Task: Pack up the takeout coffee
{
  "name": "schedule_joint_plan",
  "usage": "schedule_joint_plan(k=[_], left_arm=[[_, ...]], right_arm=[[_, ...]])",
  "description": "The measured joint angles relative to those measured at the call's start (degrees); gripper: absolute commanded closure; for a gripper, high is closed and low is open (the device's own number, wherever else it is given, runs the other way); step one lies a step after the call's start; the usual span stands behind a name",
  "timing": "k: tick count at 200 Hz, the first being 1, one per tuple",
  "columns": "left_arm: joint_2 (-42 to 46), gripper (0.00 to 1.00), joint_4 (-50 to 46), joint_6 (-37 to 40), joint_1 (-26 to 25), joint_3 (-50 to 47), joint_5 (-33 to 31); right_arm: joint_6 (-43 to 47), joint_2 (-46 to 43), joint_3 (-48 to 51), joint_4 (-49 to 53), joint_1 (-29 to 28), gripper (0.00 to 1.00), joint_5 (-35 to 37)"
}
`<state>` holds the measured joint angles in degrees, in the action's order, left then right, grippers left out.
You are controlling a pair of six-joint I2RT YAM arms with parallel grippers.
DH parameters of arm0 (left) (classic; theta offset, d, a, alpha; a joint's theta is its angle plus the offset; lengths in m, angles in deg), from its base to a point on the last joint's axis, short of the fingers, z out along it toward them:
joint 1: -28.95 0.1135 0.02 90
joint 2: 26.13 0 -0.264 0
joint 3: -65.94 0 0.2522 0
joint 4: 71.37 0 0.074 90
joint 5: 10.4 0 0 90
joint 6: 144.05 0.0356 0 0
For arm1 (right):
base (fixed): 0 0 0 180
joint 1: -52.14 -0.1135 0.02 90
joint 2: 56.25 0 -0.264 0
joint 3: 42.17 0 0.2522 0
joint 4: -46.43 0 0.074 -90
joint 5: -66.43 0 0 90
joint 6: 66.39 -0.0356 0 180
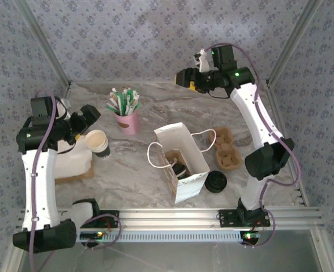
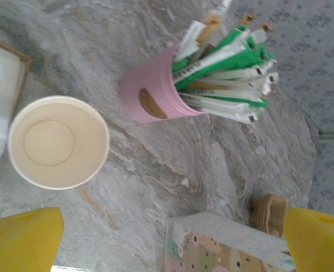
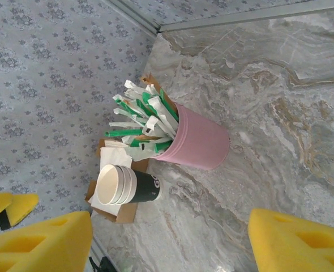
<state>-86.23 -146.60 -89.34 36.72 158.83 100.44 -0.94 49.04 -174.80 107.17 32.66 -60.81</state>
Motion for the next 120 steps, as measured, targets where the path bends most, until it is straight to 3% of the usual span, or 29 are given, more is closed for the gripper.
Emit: schedule_joint_plan(k=[57, 99, 120], left_arm=[[2.38, 0.01, 1.68, -1.70, 9.62, -7.76, -0.39], [3.02, 0.01, 1.38, -4.44, 13.57, -10.32, -7.23], [3.23, 0.06, 0.66, -6.43, 15.39, -12.15, -11.39]], right_arm=[[0.28, 6.54, -8.63, 2.16, -3.26, 0.21, 0.17], [0.46, 9.86, -12.00, 2.60, -3.93, 0.21, -0.11], [0.70, 10.80, -12.02, 2.62, -3.91, 0.21, -0.17]])
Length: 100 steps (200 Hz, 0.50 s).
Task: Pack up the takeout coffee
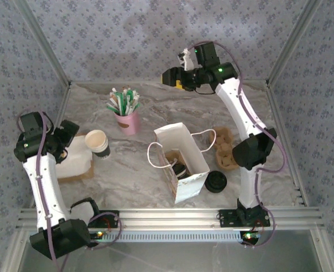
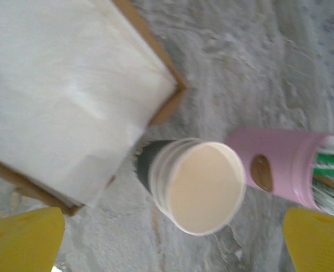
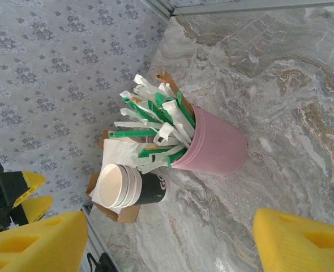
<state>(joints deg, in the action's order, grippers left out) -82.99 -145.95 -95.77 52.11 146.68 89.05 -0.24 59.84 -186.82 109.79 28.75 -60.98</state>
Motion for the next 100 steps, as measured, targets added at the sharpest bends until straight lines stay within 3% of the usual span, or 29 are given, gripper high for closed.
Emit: schedule_joint_plan(k=[62, 100], left_arm=[[-1.27, 0.16, -0.44, -4.74, 3.02, -6.05, -11.23], [-9.90, 0.18, 4.68, -5.84, 3.52, -7.28, -14.91]], right_arm=[[1.07, 0.70, 0.02, 0.63, 0.13, 0.21, -0.98], [1.49, 2.67, -1.86, 2.49, 0.17, 0.21, -0.98]])
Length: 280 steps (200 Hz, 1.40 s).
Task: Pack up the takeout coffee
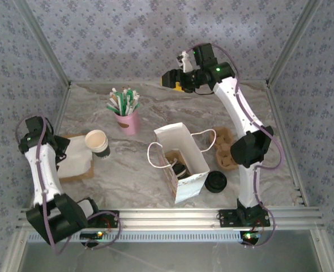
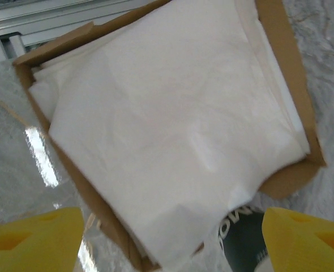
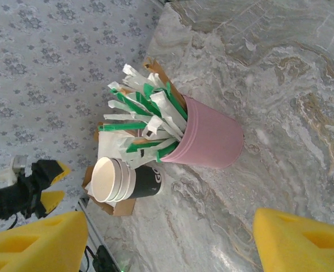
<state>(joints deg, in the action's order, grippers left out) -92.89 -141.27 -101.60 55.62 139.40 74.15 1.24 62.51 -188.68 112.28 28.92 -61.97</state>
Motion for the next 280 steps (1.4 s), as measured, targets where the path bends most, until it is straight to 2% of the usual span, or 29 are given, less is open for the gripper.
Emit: schedule_joint_plan(k=[50, 62, 98, 131, 177, 213, 243, 280], left_arm=[[-12.74, 0.22, 7.85, -0.09, 0.00, -0.24, 0.28], [-15.67, 0.27, 9.62, 0.11, 0.00, -0.24, 0.98], [-24.09, 0.31, 13.00, 1.01, 0.00, 0.74, 3.32], [-26.47, 0.32, 14.95, 0.98, -0.11, 0.85, 4.39], [-29.00, 0.39, 16.41, 0.98, -0.44, 1.55, 4.31], [-29.81, 0.51, 16.83, 0.92, -0.55, 1.55, 4.04], [-29.81, 0.68, 17.05, 1.18, -0.81, 1.55, 3.67], [-29.77, 0.85, 17.16, 1.05, -0.96, 1.55, 3.13]], right_arm=[[0.85, 1.05, -2.47, 3.50, 0.00, 0.21, 0.31], [1.03, 1.05, -3.04, 3.89, 0.00, 0.22, 0.57], [1.27, 1.05, -3.50, 5.31, 0.00, 0.22, 1.29], [1.49, 1.05, -3.50, 6.29, 0.00, 0.22, 1.60], [1.90, 1.05, -3.50, 6.51, 0.00, 0.22, 1.64], [2.16, 1.05, -3.50, 6.54, 0.11, 0.22, 1.77], [2.34, 1.05, -3.50, 6.56, 0.22, 0.22, 1.77], [2.36, 1.05, -3.50, 6.69, 0.22, 0.22, 1.77]])
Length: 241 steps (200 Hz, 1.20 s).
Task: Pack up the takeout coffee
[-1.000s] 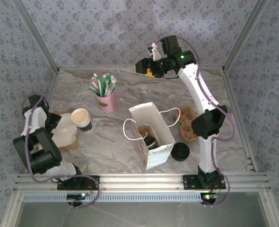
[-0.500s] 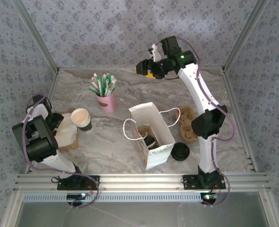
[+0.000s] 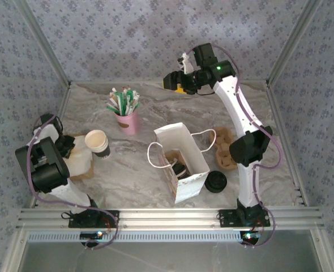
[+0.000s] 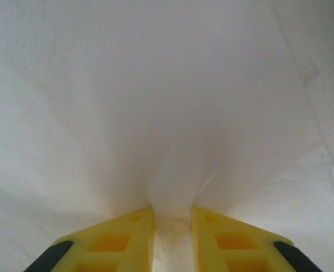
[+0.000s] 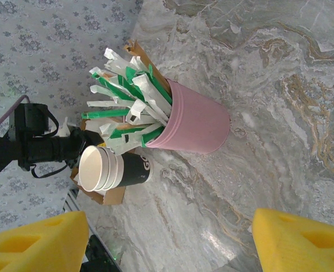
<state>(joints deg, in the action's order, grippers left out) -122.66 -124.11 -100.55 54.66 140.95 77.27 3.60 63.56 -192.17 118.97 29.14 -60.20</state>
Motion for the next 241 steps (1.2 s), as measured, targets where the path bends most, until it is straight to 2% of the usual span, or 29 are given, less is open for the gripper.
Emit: schedule_joint_plan(k=[38, 89, 151, 241], left_arm=[[1.49, 0.92, -0.24, 0.15, 0.00, -0.02, -0.11], [7.96, 1.00, -2.03, 0.17, 0.00, -0.11, -0.39], [15.98, 1.00, -6.12, 1.46, 0.00, 0.44, -1.57], [24.76, 1.00, -12.41, 4.92, -1.36, 8.46, -3.72]], right_arm=[[0.00, 0.00, 0.00, 0.02, -0.02, 0.22, 0.00], [0.17, 0.00, 0.00, 0.44, -0.02, 0.22, 0.00], [0.17, -0.02, 0.00, 0.46, -0.02, 0.22, 0.02], [0.17, -0.02, 0.00, 0.46, -0.17, 0.22, 0.02]])
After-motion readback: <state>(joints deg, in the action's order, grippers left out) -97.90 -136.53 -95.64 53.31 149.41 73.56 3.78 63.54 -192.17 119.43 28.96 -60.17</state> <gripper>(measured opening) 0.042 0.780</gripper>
